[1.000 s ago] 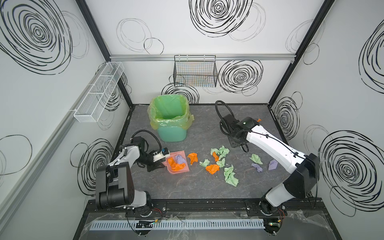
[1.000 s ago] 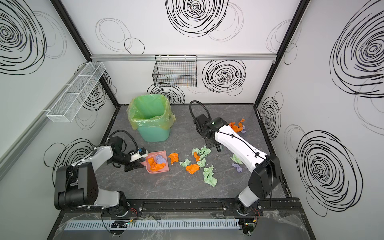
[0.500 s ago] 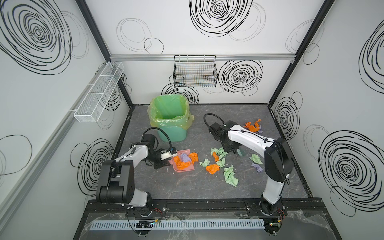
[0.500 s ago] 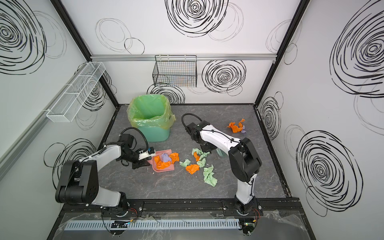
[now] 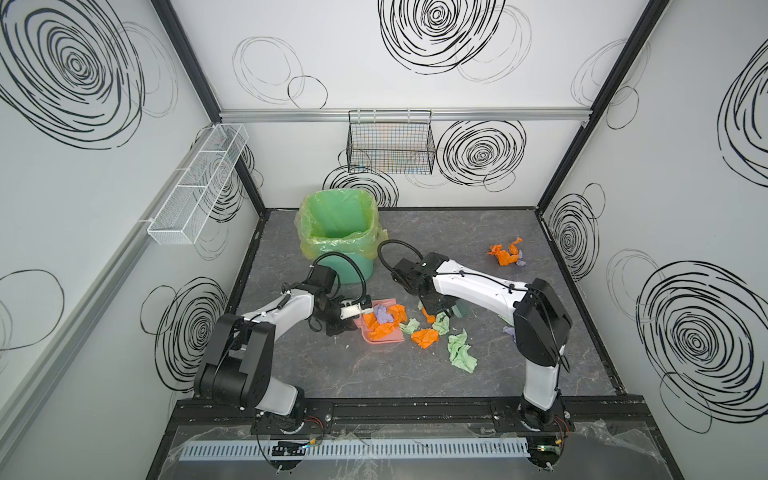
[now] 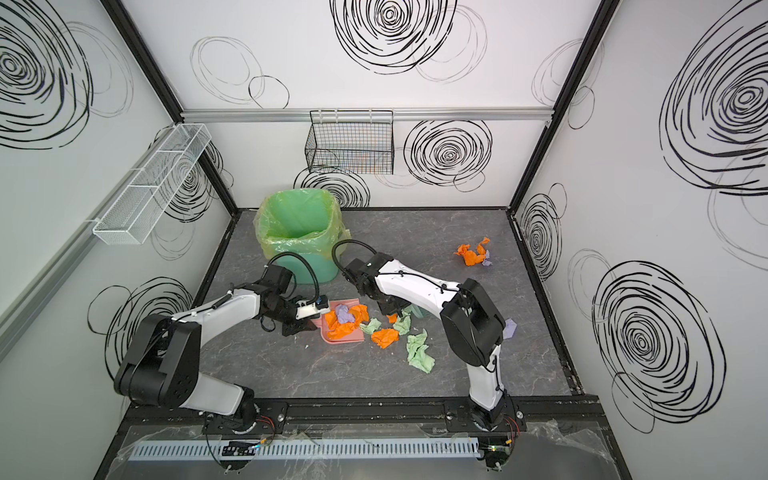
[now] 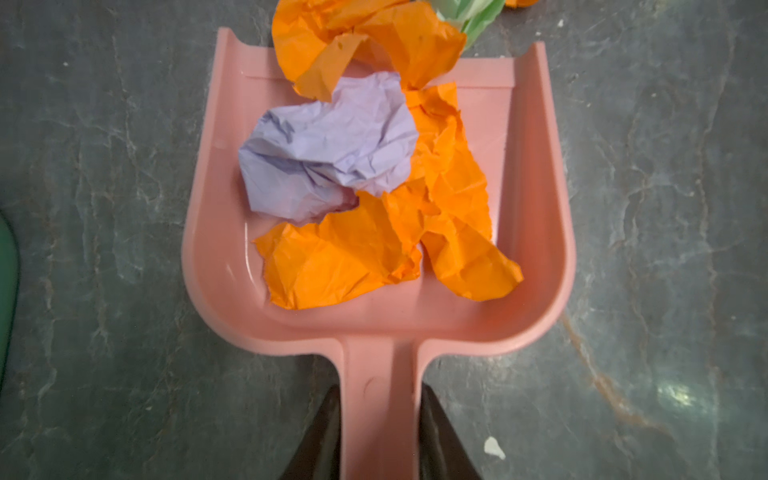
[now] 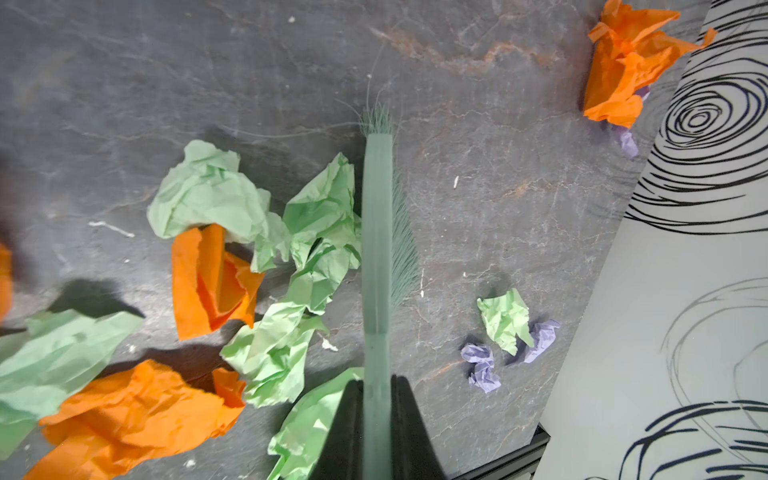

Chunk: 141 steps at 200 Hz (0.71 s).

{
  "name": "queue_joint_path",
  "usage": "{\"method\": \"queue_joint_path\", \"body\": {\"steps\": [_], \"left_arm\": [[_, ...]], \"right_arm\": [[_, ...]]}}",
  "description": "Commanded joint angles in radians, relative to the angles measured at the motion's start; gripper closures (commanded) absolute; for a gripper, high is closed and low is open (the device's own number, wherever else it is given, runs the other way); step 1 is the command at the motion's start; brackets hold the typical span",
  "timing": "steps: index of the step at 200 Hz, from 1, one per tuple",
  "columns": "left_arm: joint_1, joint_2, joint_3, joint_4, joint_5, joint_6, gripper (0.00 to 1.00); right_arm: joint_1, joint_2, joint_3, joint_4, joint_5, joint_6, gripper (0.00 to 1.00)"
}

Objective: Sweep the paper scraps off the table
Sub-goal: 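Brush the scrap pile into the pink dustpan with the right gripper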

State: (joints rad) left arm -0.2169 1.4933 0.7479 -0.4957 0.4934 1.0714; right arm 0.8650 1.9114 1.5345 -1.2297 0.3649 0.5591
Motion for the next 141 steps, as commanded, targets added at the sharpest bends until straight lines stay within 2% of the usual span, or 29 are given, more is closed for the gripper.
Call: {"method": "queue_joint_path", "body": {"steps": [1, 50, 141], "left_arm": [[-0.038, 0.015, 0.011, 0.030, -0.029, -0.052, 1.00], [-0.116, 0.031, 0.022, 0.070, -0.031, -0.110, 1.00], [-0.190, 0.089, 0.061, 0.124, -0.003, -0.192, 1.00]], "right_arm": [[0.035, 0.017, 0.041, -0.025, -0.069, 0.049, 1.00], [0.102, 0.030, 0.107, 0.005, -0.136, 0.061, 1.00], [0.163, 0.019, 0.196, 0.038, -0.213, 0.050, 1.00]]}}
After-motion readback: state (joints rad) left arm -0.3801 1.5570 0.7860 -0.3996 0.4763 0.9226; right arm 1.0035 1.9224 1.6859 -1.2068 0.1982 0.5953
